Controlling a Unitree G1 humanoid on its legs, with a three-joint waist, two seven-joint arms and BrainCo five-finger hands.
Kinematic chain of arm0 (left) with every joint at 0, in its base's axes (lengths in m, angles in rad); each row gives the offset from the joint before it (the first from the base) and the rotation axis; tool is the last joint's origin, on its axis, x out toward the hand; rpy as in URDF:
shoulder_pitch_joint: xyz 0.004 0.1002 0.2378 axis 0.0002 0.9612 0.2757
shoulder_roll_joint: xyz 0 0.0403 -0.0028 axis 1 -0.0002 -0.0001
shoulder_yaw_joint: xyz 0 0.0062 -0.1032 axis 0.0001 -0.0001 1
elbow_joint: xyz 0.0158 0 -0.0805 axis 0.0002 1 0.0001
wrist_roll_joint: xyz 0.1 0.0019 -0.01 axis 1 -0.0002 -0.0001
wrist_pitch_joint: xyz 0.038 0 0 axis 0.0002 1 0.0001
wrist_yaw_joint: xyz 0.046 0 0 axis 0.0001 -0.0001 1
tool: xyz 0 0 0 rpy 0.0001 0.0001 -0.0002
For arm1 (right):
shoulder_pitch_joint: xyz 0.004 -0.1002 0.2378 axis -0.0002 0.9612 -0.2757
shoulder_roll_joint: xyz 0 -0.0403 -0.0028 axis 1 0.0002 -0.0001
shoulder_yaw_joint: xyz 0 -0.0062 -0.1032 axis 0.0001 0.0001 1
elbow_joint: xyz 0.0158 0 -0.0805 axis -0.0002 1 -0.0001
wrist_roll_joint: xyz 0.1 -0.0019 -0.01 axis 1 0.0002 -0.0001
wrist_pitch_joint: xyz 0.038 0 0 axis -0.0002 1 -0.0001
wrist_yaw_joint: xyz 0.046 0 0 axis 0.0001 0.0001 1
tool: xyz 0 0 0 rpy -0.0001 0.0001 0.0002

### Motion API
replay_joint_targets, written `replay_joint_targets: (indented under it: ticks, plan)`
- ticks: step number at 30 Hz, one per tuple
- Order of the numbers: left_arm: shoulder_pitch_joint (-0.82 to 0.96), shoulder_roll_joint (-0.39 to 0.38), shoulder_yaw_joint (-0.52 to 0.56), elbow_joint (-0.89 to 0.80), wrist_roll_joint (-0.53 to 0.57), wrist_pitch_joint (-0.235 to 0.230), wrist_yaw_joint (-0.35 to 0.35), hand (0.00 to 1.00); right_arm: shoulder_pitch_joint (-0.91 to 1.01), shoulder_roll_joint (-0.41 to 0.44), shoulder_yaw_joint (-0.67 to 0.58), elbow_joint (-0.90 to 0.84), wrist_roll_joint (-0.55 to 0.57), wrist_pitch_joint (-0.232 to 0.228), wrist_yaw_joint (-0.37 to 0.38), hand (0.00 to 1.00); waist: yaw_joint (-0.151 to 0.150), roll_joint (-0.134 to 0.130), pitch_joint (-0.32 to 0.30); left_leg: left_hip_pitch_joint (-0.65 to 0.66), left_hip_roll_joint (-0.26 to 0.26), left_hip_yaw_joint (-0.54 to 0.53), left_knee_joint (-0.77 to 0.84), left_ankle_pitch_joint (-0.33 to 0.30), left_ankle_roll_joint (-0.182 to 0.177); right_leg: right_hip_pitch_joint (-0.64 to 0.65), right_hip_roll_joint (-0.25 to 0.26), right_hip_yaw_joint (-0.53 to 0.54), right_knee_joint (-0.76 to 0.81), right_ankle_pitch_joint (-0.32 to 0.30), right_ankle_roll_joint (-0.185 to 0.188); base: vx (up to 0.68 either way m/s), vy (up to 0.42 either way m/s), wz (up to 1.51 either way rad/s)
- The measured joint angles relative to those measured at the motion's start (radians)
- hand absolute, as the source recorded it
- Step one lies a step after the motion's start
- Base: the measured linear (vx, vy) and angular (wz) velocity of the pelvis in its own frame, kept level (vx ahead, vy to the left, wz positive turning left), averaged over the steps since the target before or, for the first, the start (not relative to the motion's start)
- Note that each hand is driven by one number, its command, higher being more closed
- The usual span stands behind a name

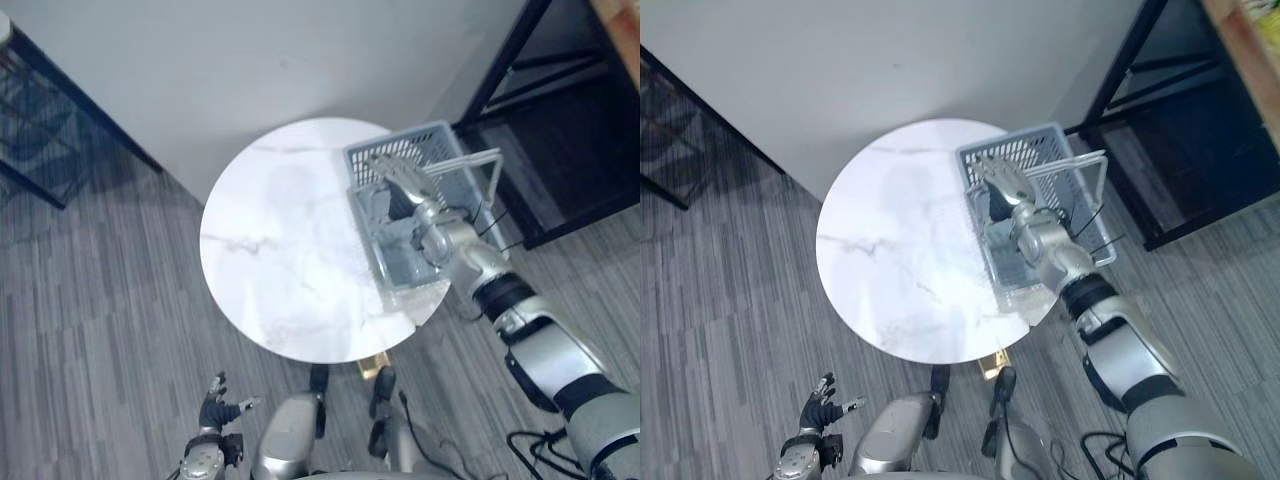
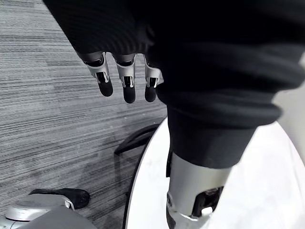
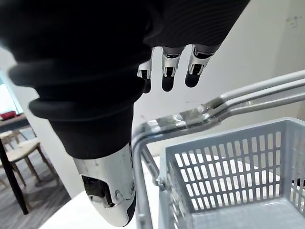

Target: Pick vegetable in the basket

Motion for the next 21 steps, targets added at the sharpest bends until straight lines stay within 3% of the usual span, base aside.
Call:
replay_joint_targets:
  ticks: [3, 10, 11, 21]
  plan:
    - [-0.026, -0.002, -0.01, -0.001, -0.019, -0.002, 0.0, 0.0, -0.046, -0.054, -0.008, 0.076, -0.034, 0.029, -0.018, 0.0, 0.013, 0.018, 0.017, -0.009, -0.011, -0.031, -0.029, 0.028, 0.0, -0.01, -0.004, -0.028, 0.0, 0.001, -0.001, -0.02, 0.006, 0.3]
    - [-0.043, -0.006, -0.023, 0.0, -0.046, -0.008, 0.002, 0.0, -0.086, -0.094, -0.105, 0.15, -0.08, 0.09, -0.029, 0.0, 0.016, 0.023, 0.035, -0.021, -0.017, -0.064, -0.052, 0.051, 0.0, -0.021, -0.005, -0.054, 0.0, 0.003, -0.005, -0.03, 0.0, 0.12]
    - [-0.049, -0.006, -0.031, 0.0, -0.049, -0.008, 0.006, 0.0, -0.086, -0.103, -0.128, 0.15, -0.079, 0.103, -0.034, 1.0, 0.017, 0.023, 0.035, -0.023, -0.017, -0.066, -0.057, 0.055, 0.0, -0.025, -0.005, -0.056, 0.001, 0.004, -0.005, -0.02, 0.0, 0.1]
    - [-0.057, -0.023, -0.043, 0.0, -0.055, -0.007, 0.014, 0.0, -0.086, -0.175, -0.212, 0.146, -0.032, 0.121, -0.058, 1.0, -0.001, 0.023, 0.035, -0.022, -0.016, -0.056, -0.062, 0.058, 0.001, -0.034, -0.003, -0.04, 0.001, 0.008, -0.012, 0.0, 0.007, -0.04]
